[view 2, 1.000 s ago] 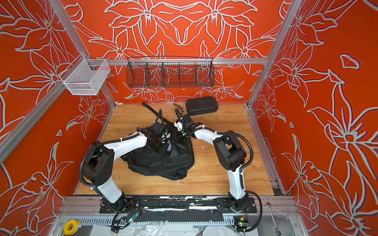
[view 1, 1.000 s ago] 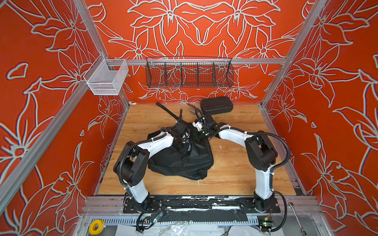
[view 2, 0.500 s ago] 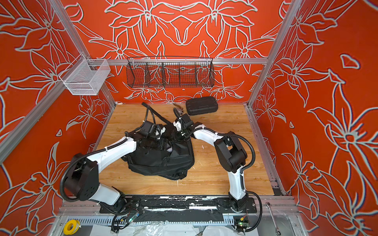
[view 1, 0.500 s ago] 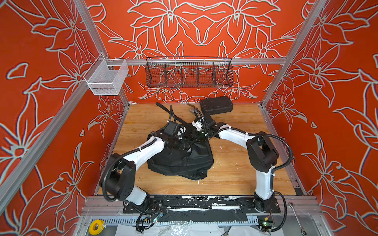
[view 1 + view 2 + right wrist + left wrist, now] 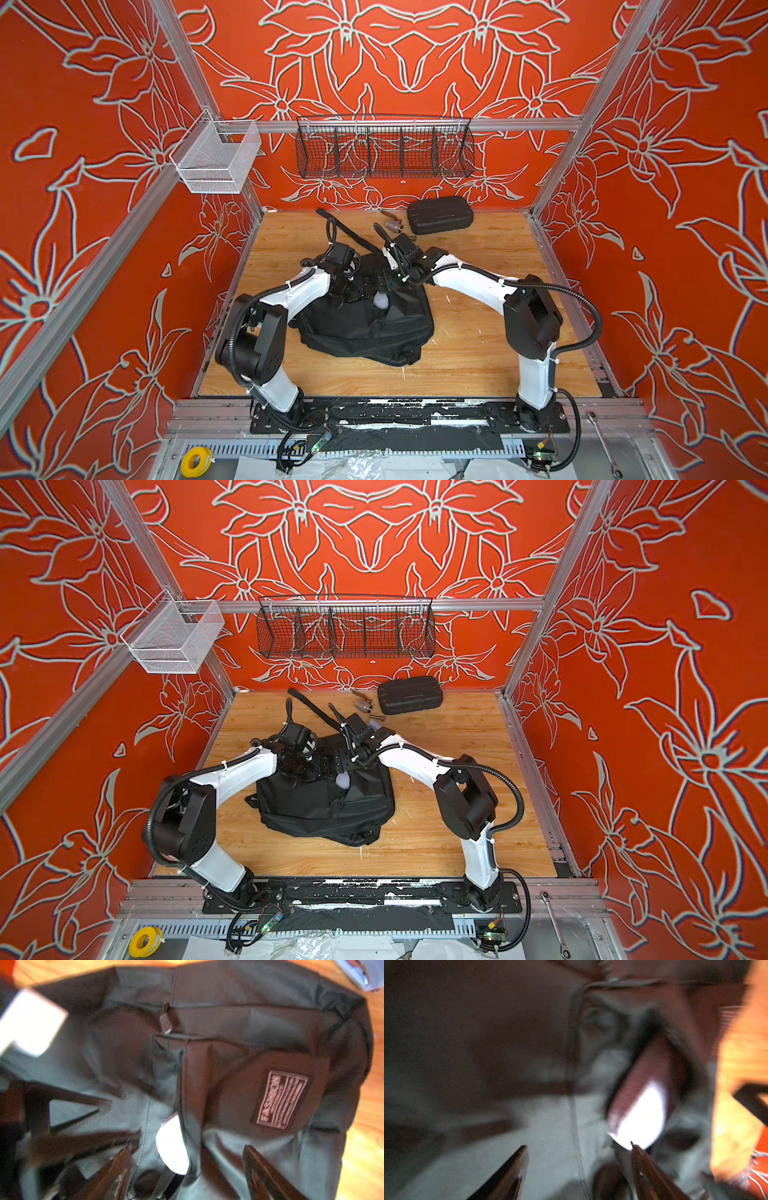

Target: Pack the student bag

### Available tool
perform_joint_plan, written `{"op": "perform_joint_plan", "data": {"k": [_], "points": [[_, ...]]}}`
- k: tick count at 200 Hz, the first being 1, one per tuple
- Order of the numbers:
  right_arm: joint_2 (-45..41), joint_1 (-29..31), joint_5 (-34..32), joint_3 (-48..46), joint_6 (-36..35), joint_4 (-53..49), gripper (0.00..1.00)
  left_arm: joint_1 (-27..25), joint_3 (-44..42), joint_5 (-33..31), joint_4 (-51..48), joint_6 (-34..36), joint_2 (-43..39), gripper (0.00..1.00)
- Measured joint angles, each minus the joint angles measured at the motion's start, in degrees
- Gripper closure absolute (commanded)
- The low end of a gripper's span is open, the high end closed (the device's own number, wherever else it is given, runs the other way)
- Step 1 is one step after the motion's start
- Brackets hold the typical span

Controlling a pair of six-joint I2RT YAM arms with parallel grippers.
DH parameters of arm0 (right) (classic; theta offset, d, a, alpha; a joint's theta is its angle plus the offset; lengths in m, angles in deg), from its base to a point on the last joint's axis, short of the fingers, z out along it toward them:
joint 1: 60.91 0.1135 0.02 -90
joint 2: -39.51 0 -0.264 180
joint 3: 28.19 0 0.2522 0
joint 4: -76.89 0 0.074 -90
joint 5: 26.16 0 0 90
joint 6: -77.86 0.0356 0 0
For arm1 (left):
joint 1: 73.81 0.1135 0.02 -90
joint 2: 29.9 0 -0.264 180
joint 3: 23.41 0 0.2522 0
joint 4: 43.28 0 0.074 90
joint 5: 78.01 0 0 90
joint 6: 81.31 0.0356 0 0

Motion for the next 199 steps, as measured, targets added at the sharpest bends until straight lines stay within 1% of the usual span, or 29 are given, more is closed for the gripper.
{"op": "perform_joint_plan", "data": {"k": [18,42,49,54,82,128,173,186,199], "points": [[1.0,1.7,-2.7,0.5,1.2,-0.9,0.1,0.9,-0.4,-1.0,-0.9,-1.7,0.8,0.23],[3.4,2.6,-5.5,1.3,3.2,-2.2,0.07,2.7,-2.7,-2.0,-1.0,-4.1,0.6,0.23],[4.2,2.5,-6.3,1.5,3.6,-2.4,0.03,3.1,-3.5,-2.0,-0.8,-4.8,0.2,0.23],[4.6,2.5,-6.7,1.6,3.9,-2.5,0.03,3.4,-4.0,-2.0,-0.5,-5.3,-0.3,0.23],[7.0,2.6,-9.6,3.9,4.9,-4.4,0.03,3.9,-6.4,-2.0,0.1,-6.9,-2.1,0.24],[8.8,3.4,-12.5,6.2,6.1,-6.0,0.03,4.7,-6.1,-1.0,0.2,-7.1,-1.3,0.24],[15.2,3.9,-16.6,15.7,6.9,-12.3,0.03,6.1,-5.8,0.7,-0.1,-7.0,-0.8,0.24],[16.5,4.0,-17.6,17.6,6.9,-13.7,0.06,6.7,-5.8,1.6,0.0,-7.0,-0.7,0.25],[16.6,4.1,-18.6,17.6,6.9,-14.5,0.09,7.8,-6.0,3.1,0.1,-7.0,-0.5,0.26]]}}
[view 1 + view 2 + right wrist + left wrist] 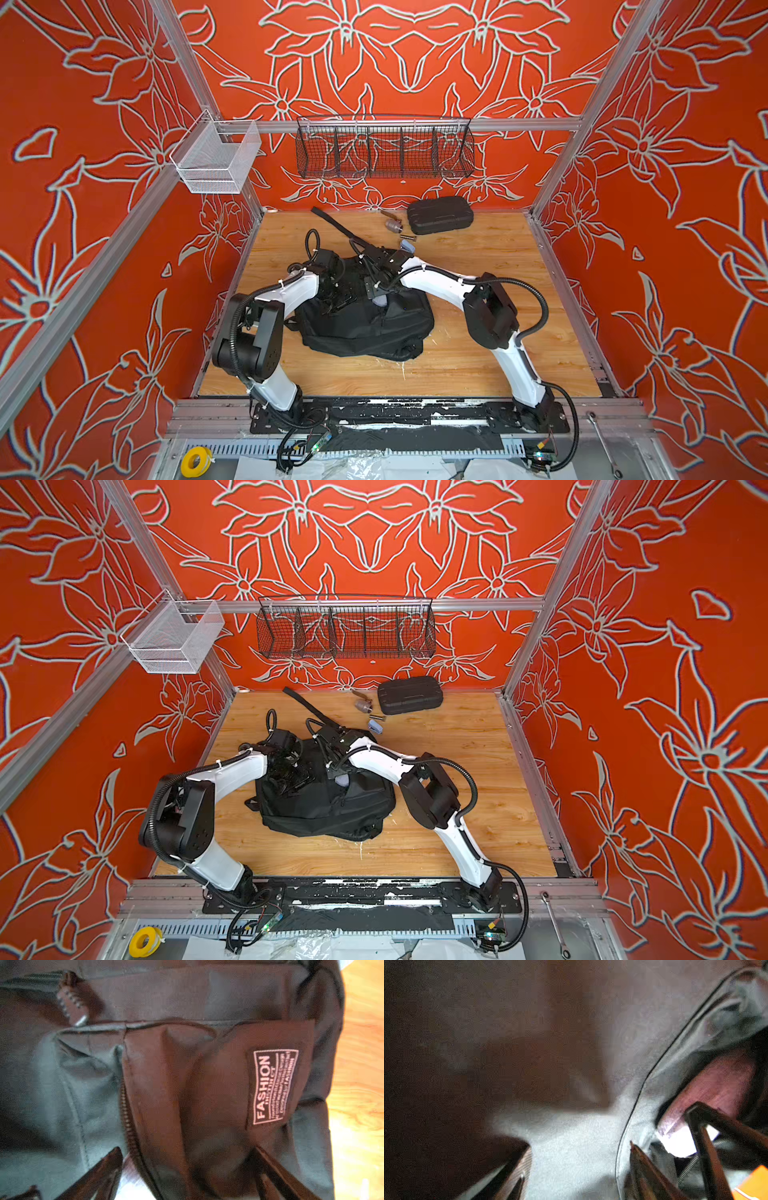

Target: Pack the student bag

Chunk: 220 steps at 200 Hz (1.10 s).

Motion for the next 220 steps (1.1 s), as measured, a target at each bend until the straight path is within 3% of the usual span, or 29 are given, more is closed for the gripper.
{"op": "perform_joint_plan", "data": {"k": [39,77,151,189,220], "points": [[-3.0,0.2,-2.5,-5.2,-1.7,-0.5,0.15,3.5,-0.3,5.7,0.0,1.3,0.7,0.27],[-4.5,-1.4,-2.9,-8.2,-3.5,-4.4,0.2,3.9,2.3,6.2,-3.1,3.1,2.7,0.27],[-12.0,-3.6,5.7,-12.6,-9.8,0.9,0.1,4.0,2.2,4.9,-4.1,6.8,1.7,0.29],[-19.5,-4.3,9.7,-12.2,-14.6,6.2,0.11,1.0,3.0,-0.5,-7.1,9.7,-1.1,0.29],[-18.6,-8.9,13.4,-7.8,-16.6,8.2,0.18,-3.3,6.7,-1.6,-8.7,10.9,-4.7,0.29]]}}
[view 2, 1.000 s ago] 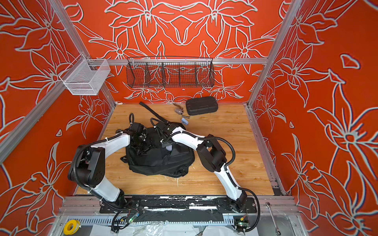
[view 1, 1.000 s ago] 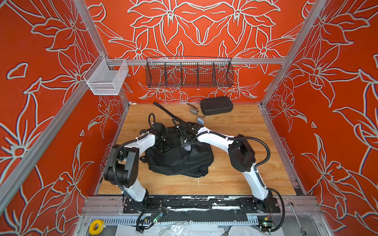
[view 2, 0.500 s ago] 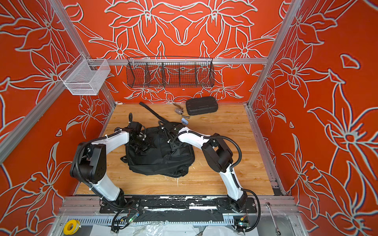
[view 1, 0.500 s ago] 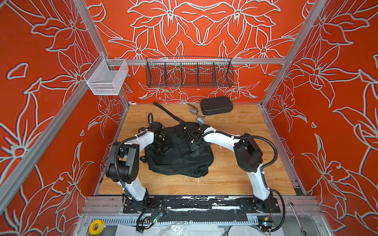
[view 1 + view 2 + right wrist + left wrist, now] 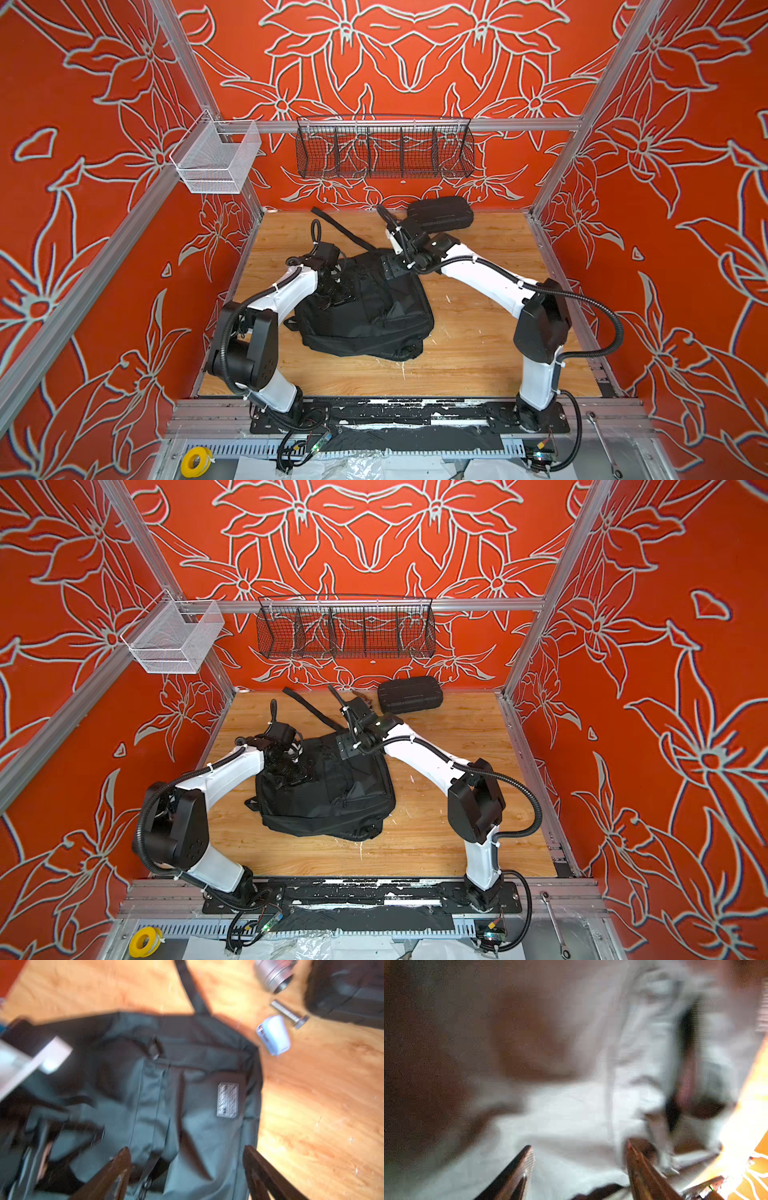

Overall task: Pack the student bag
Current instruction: 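Reach the right gripper to the lavender clip and grasp it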

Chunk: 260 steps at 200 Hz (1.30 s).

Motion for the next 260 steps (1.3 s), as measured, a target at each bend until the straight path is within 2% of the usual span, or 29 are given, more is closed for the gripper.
{"op": "perform_joint_plan", "data": {"k": [34,67,113,140,165,197,215,237,260], "points": [[6.4,-8.6,2.1,5.9,-0.5,1.1,0.21,-2.4,2.8,-0.3,0.8,0.9,-3.3,0.29],[15.5,-13.4,2.1,13.0,-3.1,1.4,0.27,-3.0,4.0,-0.2,0.9,1.5,-2.7,0.29],[28.0,-16.1,5.1,25.4,-8.2,-0.5,0.38,-3.1,7.0,0.2,0.6,3.0,0.5,0.29],[31.1,-16.8,7.6,27.7,-9.9,-1.3,0.38,-3.1,8.6,0.3,0.0,3.8,2.2,0.29],[32.2,-16.8,8.5,28.2,-10.8,-1.3,0.32,-3.1,10.1,0.3,-0.7,4.7,4.1,0.3],[34.0,-16.8,8.7,30.4,-11.8,-1.5,0.33,-3.1,11.8,0.5,-1.4,5.8,6.5,0.3],[35.5,-16.8,9.1,32.3,-12.4,-1.7,0.37,-3.1,12.7,0.6,-1.9,6.0,7.5,0.3],[36.4,-16.8,10.2,32.9,-13.3,-2.2,0.49,-3.1,13.6,0.6,-2.4,6.3,8.5,0.3],[36.5,-16.8,11.1,32.9,-14.1,-3.0,0.67,-3.1,14.2,0.5,-2.8,6.5,9.1,0.3]]}}
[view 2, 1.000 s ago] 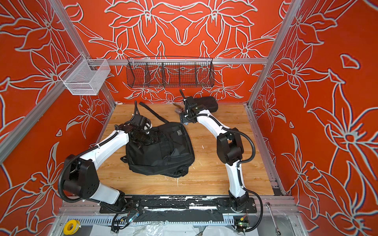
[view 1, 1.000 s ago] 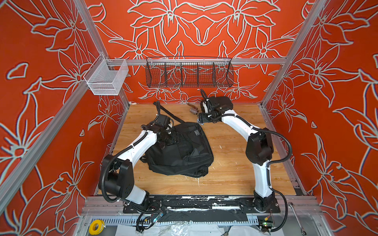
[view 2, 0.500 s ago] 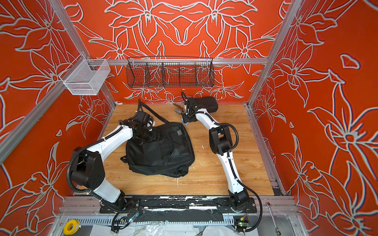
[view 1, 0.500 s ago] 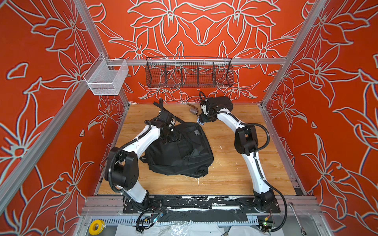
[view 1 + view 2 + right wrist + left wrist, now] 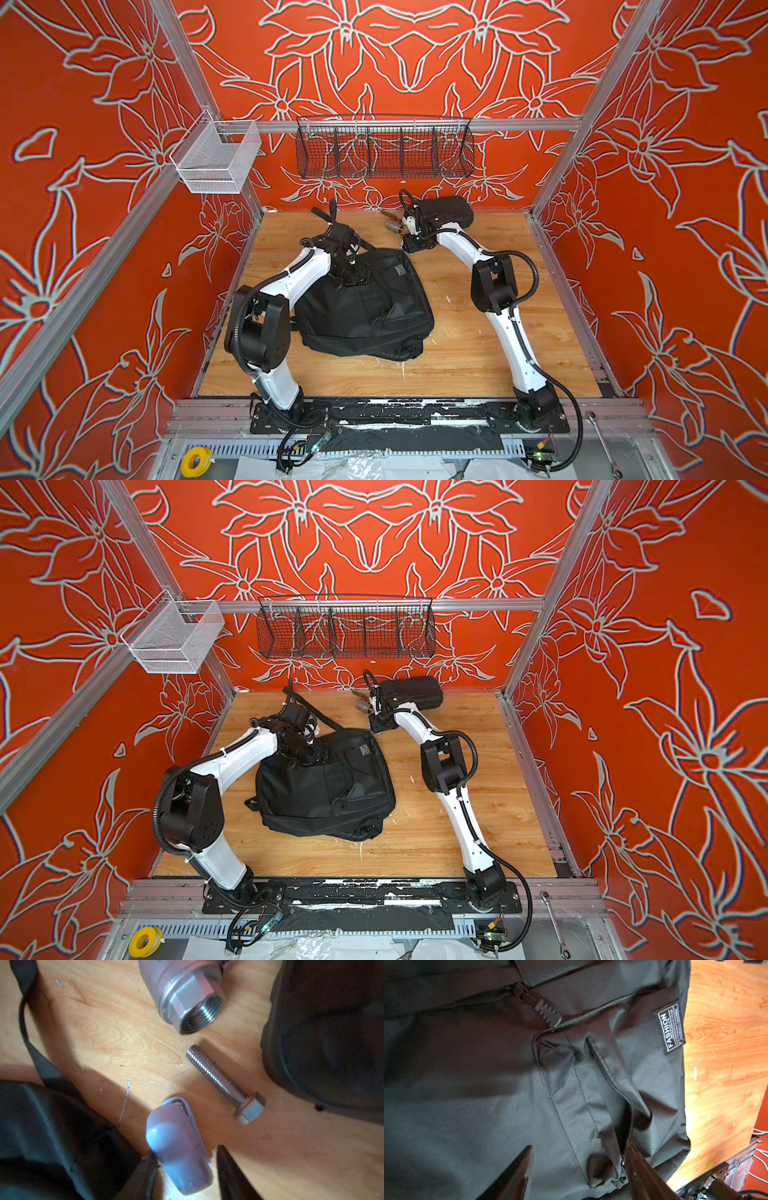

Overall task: Pack the student bag
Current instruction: 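Reach the right gripper to the lavender clip and grasp it, then carry the lavender clip to the backpack pocket and insert it with right gripper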

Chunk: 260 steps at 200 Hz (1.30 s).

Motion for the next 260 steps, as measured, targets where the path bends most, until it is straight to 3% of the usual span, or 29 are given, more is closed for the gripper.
{"op": "perform_joint_plan", "data": {"k": [32,86,133,172,196,260], "points": [[0.0,0.0,0.7,0.1,-0.6,-0.5,0.8,0.0,1.0,-0.3,-0.6,0.0,0.1,0.3],[-7.7,0.0,0.4,-8.2,-0.2,0.6,0.81,0.0,1.9,-1.5,0.1,-1.6,-0.7,0.3],[-20.0,1.4,2.1,-10.5,1.1,1.0,0.81,1.7,-2.6,-1.2,4.6,-7.2,-8.4,0.27],[-28.3,8.9,2.8,-17.6,2.5,1.3,0.81,7.0,-10.7,3.5,9.8,-14.1,-12.8,0.27],[-29.3,14.9,2.8,-23.5,4.3,1.3,0.81,7.2,-14.0,4.7,10.9,-16.5,-12.9,0.27],[-29.3,23.4,-1.5,-32.2,9.0,0.5,0.8,8.1,-17.9,1.5,8.7,-19.0,-17.3,0.27]]}}
